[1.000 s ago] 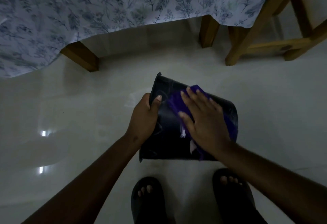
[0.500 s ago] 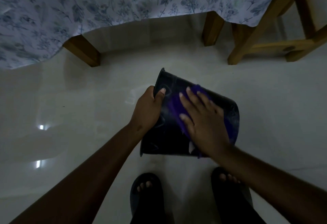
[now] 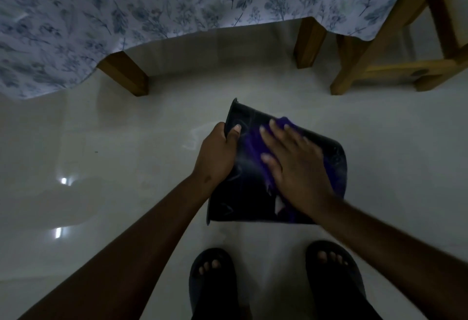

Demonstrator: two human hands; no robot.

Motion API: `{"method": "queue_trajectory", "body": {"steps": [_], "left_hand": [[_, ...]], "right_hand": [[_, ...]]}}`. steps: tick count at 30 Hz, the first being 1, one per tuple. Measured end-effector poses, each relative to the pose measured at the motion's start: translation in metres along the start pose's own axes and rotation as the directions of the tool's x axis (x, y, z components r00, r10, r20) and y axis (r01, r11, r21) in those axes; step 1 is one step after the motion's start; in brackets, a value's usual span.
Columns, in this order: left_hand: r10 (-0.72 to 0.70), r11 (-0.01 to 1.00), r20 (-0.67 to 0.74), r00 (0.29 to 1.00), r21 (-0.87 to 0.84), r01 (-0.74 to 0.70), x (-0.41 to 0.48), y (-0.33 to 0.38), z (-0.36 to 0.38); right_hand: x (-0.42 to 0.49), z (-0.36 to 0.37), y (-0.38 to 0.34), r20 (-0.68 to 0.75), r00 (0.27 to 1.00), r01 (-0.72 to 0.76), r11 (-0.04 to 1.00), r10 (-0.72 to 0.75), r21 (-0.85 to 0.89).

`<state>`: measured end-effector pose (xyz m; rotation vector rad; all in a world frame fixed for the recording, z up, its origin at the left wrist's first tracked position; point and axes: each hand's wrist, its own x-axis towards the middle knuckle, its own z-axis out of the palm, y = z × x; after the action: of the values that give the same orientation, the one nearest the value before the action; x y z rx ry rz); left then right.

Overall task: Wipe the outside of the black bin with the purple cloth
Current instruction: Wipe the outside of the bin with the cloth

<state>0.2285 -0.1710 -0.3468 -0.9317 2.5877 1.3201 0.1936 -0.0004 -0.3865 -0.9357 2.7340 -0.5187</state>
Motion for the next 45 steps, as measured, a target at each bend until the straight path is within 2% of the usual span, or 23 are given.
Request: {"method": "queue_trajectory", "body": {"steps": [2, 4, 7, 9, 11, 17, 23, 26, 28, 30, 33, 36, 39, 41, 43, 45], "left_hand": [[-0.003, 1.000, -0.010, 1.000, 0.012, 0.003, 0.000, 0.002, 0.000], [-0.014, 0.999, -0.002, 1.000, 0.048, 0.014, 0.004, 0.004, -0.001], [-0.054, 0.997, 0.036, 0.998, 0.062, 0.052, 0.013, 0.006, -0.001], [-0.075, 0.996, 0.040, 0.996, 0.044, 0.073, 0.017, 0.007, 0.000], [-0.085, 0.996, 0.030, 0.996, 0.026, 0.085, 0.018, 0.008, 0.001], [-0.131, 0.989, 0.049, 0.990, -0.059, 0.134, 0.020, 0.013, 0.001], [-0.155, 0.988, 0.069, 0.986, 0.031, 0.153, 0.024, 0.013, 0.001], [-0.077, 0.997, 0.029, 0.997, -0.022, 0.077, 0.009, 0.008, -0.003], [0.046, 0.999, 0.028, 0.999, 0.016, -0.047, -0.010, -0.003, -0.005], [0.104, 0.991, -0.003, 0.995, 0.083, -0.104, -0.023, -0.013, -0.006], [0.082, 0.986, -0.032, 0.996, 0.150, -0.076, -0.014, -0.012, -0.005], [0.059, 0.989, -0.038, 0.998, 0.141, -0.053, 0.002, -0.002, 0.000], [0.058, 0.990, -0.067, 0.996, 0.132, -0.049, 0.006, 0.001, 0.003], [0.072, 0.992, -0.071, 0.995, 0.110, -0.064, 0.004, 0.000, 0.003], [0.074, 0.992, -0.065, 0.995, 0.104, -0.067, 0.000, -0.003, 0.002], [0.071, 0.993, -0.063, 0.996, 0.103, -0.064, -0.005, -0.006, 0.002]], "right_hand": [[0.031, -0.009, 0.007, 0.003, 0.997, -0.075, 0.993, 0.075, 0.087], [0.028, -0.006, 0.007, 0.017, 0.997, -0.075, 0.994, 0.074, 0.073], [-0.030, 0.006, -0.005, 0.025, 0.997, 0.076, 0.996, -0.075, -0.054], [-0.066, 0.017, -0.009, 0.011, 0.983, 0.183, 0.981, -0.183, -0.070], [-0.067, 0.021, -0.004, -0.013, 0.976, 0.214, 0.975, -0.216, -0.062], [0.010, -0.005, 0.012, -0.027, 0.999, -0.029, 0.999, 0.030, 0.031], [-0.021, 0.001, 0.009, 0.005, 0.998, 0.061, 0.998, -0.061, 0.004], [-0.016, -0.003, 0.018, -0.009, 0.998, 0.069, 0.996, -0.069, 0.047], [-0.001, -0.006, 0.023, 0.000, 0.999, 0.051, 0.994, -0.051, 0.092], [0.005, -0.004, 0.022, 0.006, 1.000, 0.028, 0.994, -0.029, 0.104], [-0.019, 0.006, 0.011, -0.018, 0.999, 0.029, 1.000, -0.029, -0.003], [-0.054, 0.020, 0.000, 0.001, 0.989, 0.144, 0.983, -0.145, -0.115], [-0.060, 0.023, -0.003, 0.003, 0.983, 0.183, 0.976, -0.184, -0.117], [-0.047, 0.015, -0.004, 0.015, 0.991, 0.132, 0.990, -0.131, -0.055], [-0.014, 0.003, 0.002, -0.018, 0.999, 0.034, 0.999, -0.034, 0.019], [0.025, -0.005, 0.014, 0.017, 0.997, -0.075, 0.990, 0.073, 0.119]]}}
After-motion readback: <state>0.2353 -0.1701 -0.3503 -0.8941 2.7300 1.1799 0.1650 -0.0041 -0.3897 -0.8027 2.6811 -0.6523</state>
